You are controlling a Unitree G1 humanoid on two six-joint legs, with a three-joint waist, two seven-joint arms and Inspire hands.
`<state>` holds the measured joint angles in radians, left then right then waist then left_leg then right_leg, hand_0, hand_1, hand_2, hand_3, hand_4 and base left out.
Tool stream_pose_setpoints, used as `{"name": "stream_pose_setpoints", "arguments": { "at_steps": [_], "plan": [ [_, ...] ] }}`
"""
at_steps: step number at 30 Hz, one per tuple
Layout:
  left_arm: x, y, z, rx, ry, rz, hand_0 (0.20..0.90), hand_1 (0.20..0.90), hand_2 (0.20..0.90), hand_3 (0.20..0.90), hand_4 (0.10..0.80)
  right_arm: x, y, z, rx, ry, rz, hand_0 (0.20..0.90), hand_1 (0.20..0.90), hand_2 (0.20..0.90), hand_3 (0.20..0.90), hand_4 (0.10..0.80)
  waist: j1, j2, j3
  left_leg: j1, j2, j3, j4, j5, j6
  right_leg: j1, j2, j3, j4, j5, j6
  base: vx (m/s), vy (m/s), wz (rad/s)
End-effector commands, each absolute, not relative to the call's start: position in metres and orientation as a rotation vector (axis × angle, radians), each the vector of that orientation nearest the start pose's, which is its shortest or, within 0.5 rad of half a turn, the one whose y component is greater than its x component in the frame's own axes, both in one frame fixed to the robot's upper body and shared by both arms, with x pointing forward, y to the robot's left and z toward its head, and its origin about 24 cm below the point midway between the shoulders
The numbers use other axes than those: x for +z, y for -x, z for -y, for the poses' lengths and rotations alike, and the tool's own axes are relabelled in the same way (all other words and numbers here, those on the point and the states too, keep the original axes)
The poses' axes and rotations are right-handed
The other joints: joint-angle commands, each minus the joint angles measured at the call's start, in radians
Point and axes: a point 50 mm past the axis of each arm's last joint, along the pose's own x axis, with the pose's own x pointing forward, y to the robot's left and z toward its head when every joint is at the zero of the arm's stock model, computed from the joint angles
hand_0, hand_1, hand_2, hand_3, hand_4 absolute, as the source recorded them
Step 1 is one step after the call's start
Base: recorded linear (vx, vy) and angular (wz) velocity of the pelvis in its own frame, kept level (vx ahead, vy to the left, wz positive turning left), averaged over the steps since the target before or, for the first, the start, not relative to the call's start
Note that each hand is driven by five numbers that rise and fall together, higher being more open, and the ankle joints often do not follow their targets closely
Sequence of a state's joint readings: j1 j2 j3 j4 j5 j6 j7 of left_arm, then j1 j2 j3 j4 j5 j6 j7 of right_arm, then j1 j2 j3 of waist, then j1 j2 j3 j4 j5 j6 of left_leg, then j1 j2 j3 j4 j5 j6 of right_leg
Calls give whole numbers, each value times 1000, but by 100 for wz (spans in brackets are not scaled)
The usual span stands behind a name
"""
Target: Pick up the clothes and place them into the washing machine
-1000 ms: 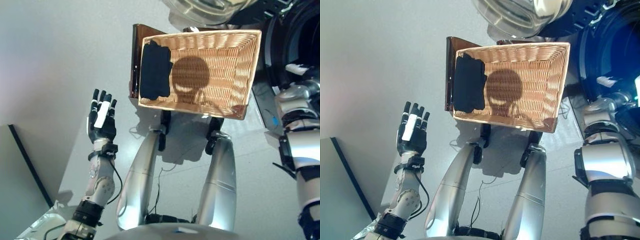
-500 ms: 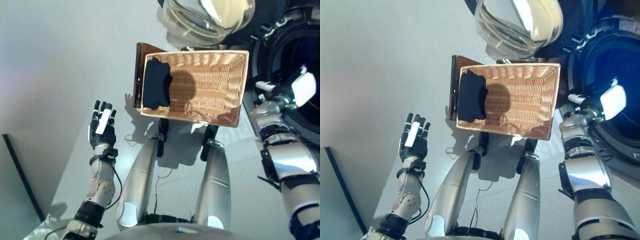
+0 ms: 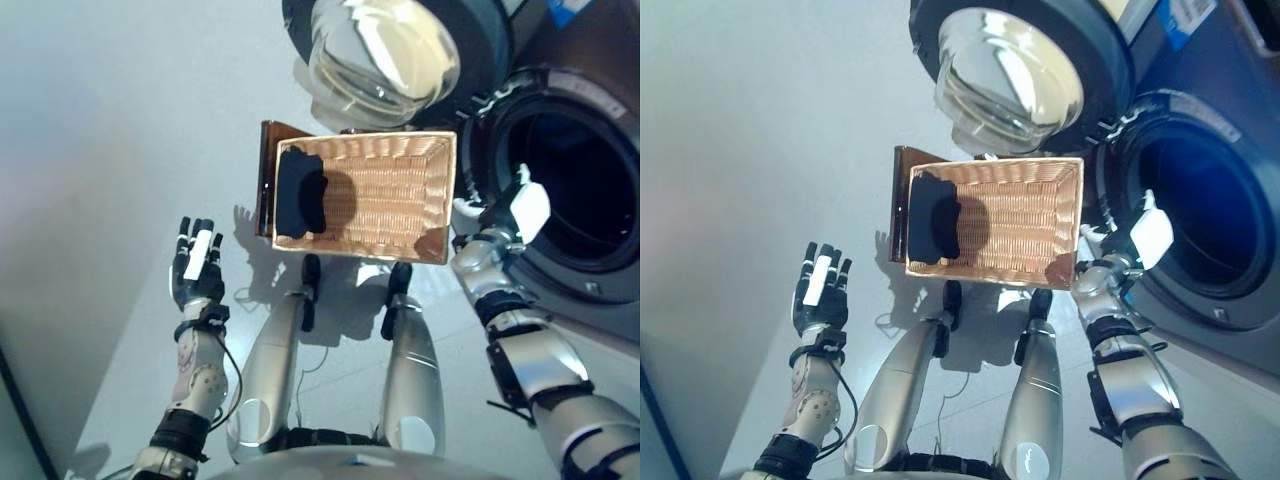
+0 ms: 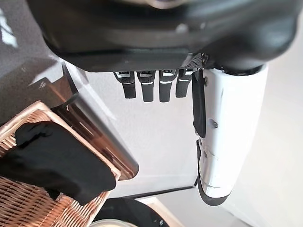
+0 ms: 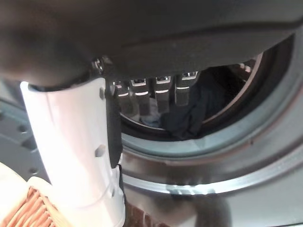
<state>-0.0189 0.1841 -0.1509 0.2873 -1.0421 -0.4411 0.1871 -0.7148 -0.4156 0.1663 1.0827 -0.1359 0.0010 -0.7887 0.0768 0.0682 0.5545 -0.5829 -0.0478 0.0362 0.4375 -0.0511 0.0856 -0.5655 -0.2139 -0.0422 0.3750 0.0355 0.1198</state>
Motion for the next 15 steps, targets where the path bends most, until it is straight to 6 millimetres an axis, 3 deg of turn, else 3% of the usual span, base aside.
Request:
{"name": "stream_pose_setpoints", "arguments": {
  "at_steps": [1,2,8,15],
  "plan": [
    [12,-233,-217,427,800,144,900,900,900,900,800,100,-358,262,-774,816,110,900,900,900,900,800,30,10,-59,35,5,-14,-137,60,-79,39,23,-56,45,-85,-19,79,-18,-3],
    [10,-231,-219,436,801,143,900,900,900,900,800,97,-359,248,-691,831,137,900,900,900,900,800,32,0,-65,60,6,-17,-164,69,-78,64,24,-62,13,-72,-16,38,-11,-5],
    [5,-229,-222,447,802,136,900,900,900,900,800,92,-363,225,-538,953,181,900,900,900,900,800,51,-24,-85,112,8,-35,-253,106,-79,120,25,-90,-87,-33,-6,65,-22,-3],
    [14,-235,-217,367,774,159,900,900,900,900,800,101,-374,211,-397,1207,243,900,900,900,900,800,80,-25,-95,110,7,-79,-316,155,-95,136,18,-129,-132,-22,-5,33,-39,13]
  ]
}}
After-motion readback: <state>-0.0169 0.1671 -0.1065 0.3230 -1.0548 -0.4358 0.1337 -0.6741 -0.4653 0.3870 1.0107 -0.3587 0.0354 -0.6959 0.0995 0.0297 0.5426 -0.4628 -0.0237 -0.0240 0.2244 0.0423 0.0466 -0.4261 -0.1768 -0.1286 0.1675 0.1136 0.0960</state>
